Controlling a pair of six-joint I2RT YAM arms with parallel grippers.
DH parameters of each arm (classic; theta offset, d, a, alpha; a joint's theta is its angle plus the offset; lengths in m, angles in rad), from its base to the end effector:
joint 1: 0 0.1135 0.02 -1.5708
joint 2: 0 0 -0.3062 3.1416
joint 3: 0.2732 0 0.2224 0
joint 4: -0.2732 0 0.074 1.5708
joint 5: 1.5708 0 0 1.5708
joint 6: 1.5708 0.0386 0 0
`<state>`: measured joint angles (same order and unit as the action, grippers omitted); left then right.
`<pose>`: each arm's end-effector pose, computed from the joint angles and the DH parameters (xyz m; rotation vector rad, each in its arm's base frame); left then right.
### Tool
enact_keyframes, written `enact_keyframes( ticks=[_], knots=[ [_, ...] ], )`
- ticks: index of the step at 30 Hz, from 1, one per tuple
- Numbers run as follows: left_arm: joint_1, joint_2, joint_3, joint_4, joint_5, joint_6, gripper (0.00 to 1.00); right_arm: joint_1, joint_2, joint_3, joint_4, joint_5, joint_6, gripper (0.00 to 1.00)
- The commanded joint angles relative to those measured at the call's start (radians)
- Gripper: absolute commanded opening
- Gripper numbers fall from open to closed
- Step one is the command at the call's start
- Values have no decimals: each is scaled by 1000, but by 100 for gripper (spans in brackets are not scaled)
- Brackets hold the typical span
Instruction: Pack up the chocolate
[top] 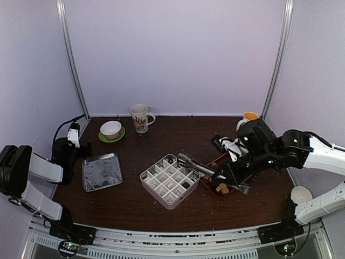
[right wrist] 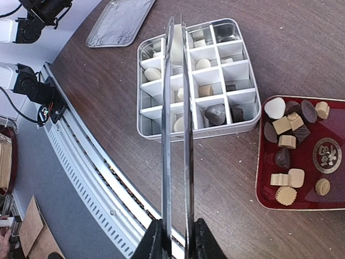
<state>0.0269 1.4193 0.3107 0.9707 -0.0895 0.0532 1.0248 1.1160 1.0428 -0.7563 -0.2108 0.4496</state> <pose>0.2342 0.0098 0.2358 -0.0441 1.7094 0.1360 0.0860 0.1571 0.3503 -0.8367 2.4534 0.8794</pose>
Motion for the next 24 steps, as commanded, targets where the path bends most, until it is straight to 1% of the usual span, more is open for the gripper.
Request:
enact_keyframes(
  ticks=[1,7,15,24],
  knots=[
    [8,6,22,38,0,-10,98,33,40,7,97,-29,10,18],
    [7,6,22,37,0,-9,98,77,134,50,74,-1,-25,18],
    [7,6,22,37,1,-9,98,138,240,85,62,-28,-49,21],
    [8,6,22,37,0,-10,98,155,290,95,59,3,-76,23]
  ],
)
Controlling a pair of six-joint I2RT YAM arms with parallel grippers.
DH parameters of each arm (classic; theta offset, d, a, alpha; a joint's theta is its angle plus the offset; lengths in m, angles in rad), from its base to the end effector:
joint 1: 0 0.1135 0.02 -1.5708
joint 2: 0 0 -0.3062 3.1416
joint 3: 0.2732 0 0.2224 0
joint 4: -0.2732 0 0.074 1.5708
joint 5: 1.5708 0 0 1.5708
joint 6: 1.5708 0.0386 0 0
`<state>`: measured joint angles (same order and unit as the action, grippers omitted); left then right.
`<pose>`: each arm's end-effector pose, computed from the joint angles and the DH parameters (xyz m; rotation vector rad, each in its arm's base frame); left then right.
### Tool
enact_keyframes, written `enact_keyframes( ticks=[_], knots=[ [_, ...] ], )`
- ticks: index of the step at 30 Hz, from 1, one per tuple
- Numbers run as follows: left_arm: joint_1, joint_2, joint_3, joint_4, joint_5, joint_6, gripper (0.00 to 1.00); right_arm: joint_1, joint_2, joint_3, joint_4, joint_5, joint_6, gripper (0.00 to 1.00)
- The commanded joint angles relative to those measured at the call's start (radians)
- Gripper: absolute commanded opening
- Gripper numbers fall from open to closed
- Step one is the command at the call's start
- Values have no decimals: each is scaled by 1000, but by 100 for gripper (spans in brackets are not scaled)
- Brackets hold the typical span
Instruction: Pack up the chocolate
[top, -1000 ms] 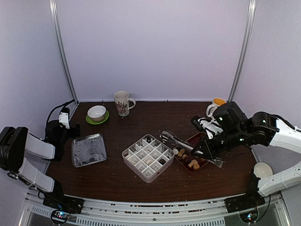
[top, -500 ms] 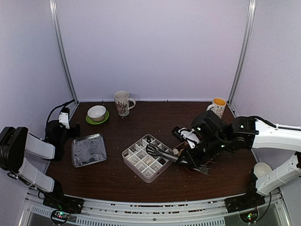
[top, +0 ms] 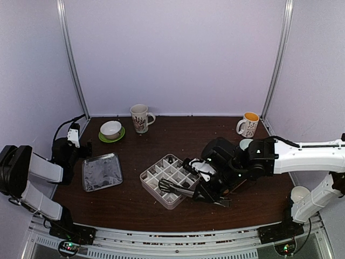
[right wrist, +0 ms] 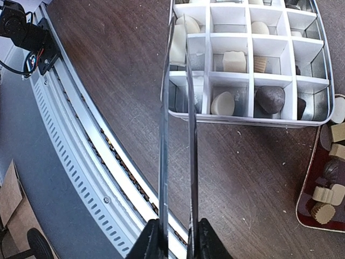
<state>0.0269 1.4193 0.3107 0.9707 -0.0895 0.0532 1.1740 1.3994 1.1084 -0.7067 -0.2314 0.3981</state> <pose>0.2342 0.0098 0.2358 -0.0441 1.7094 0.1360 0.0887 0.2346 0.3175 -1.1415 2.5412 0.8091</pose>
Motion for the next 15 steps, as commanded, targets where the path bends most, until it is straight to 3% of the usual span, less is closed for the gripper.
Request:
enact_keyframes(
  ticks=[1,7,15],
  knots=[
    [8,6,22,36,0,-10,98,6,11,31,9,25,-27,23],
    [8,6,22,37,0,-10,98,6,29,37,6,35,-33,24],
    [8,6,22,36,1,-10,98,5,32,54,-6,49,-45,32]
  ],
)
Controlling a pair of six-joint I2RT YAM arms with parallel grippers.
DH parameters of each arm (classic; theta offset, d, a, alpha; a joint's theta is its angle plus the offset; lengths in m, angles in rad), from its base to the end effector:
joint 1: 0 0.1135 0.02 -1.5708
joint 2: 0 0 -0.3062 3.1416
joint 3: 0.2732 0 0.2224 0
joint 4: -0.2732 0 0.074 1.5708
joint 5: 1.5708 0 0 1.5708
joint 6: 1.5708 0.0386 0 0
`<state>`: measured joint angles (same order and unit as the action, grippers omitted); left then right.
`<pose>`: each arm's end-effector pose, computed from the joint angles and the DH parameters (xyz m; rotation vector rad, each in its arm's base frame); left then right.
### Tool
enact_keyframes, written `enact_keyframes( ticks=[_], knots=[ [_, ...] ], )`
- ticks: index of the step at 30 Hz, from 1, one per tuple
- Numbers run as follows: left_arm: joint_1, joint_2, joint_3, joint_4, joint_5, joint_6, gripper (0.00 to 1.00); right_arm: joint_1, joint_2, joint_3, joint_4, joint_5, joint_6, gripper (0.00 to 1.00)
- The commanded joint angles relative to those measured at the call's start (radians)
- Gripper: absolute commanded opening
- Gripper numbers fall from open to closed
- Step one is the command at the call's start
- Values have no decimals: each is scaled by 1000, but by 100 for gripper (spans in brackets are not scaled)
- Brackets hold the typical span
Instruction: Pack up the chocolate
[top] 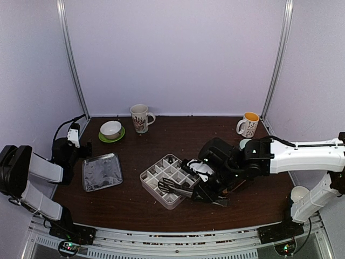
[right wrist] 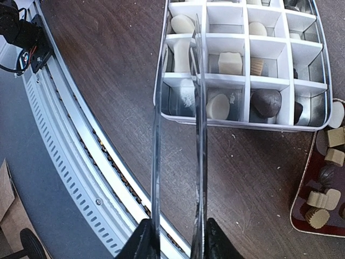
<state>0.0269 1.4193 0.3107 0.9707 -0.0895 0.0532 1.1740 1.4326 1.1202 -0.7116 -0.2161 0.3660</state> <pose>0.2342 0.0098 0.2358 -0.0441 1.7094 0.1360 0.0921 0.2413 0.3126 -1.1775 2.5379 0.7637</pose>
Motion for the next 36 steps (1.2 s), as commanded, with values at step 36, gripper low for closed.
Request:
enact_keyframes(
  ticks=[36],
  knots=[
    [8,6,22,38,0,-10,98,1,-485,-256,-95,277,176,32]
  ],
)
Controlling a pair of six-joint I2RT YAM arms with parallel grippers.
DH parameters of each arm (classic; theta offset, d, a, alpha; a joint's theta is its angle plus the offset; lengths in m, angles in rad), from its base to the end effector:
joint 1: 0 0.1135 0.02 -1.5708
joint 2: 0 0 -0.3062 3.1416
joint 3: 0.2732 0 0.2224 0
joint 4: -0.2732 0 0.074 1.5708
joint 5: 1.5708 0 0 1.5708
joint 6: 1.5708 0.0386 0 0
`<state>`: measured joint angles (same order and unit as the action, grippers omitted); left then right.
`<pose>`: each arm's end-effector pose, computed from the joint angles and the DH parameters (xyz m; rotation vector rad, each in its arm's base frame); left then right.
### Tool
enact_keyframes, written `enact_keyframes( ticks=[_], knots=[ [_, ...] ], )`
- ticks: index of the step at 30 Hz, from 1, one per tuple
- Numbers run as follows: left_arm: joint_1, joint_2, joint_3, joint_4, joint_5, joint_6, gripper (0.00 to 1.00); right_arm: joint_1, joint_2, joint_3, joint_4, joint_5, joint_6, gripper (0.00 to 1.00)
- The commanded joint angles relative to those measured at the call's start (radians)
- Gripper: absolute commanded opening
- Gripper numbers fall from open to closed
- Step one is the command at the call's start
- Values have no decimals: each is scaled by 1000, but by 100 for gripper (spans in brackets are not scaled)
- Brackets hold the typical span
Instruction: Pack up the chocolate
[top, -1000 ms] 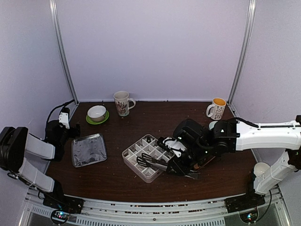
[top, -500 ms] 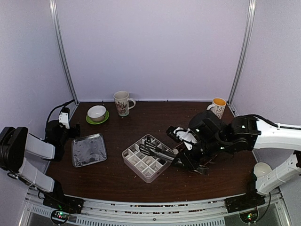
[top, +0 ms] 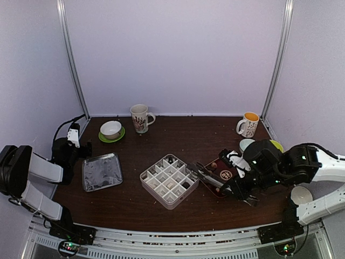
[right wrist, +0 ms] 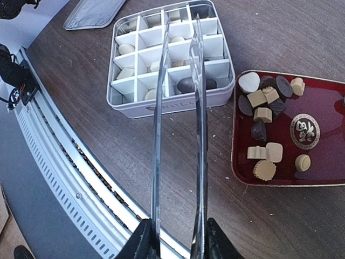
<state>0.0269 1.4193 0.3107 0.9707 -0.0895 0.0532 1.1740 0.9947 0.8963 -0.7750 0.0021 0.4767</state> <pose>0.2342 0.0098 0.2358 -0.0441 1.7094 0.1360 0.0559 0.1333 0.3226 -0.8812 2.4272 0.6880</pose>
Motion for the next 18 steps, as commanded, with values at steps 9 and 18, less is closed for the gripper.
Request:
enact_keyframes(
  ticks=[9,18],
  knots=[
    [8,5,22,39,0,-11,98,-48,-49,-39,-216,101,141,32],
    [8,6,22,38,0,-10,98,-113,22,-17,-294,51,105,33]
  ],
)
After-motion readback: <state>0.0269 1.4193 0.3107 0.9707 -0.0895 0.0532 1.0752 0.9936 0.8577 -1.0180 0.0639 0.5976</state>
